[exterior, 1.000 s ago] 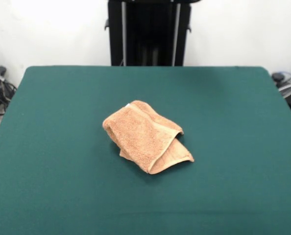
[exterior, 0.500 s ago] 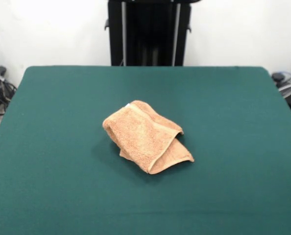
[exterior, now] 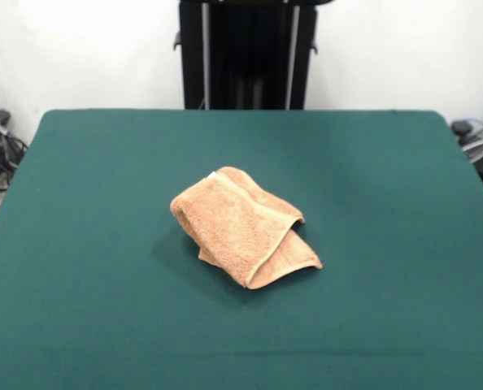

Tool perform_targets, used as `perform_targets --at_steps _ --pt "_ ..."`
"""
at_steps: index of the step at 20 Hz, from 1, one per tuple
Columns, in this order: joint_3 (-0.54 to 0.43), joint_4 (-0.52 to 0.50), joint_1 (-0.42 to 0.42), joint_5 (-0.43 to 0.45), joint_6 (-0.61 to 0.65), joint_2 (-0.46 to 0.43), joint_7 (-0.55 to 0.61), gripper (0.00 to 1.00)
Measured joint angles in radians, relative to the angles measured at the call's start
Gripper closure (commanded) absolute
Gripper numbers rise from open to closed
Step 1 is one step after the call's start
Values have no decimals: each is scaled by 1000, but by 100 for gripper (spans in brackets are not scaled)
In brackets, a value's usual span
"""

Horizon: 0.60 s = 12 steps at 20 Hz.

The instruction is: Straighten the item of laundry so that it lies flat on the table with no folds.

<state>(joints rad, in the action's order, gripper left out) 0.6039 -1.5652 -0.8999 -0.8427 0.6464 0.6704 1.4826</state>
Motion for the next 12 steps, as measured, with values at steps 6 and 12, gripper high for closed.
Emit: perform_targets --at_steps 6,12 --pt "43 -42 -115 8 0 32 142 0" --pt "79 -51 -196 59 0 51 218 0"
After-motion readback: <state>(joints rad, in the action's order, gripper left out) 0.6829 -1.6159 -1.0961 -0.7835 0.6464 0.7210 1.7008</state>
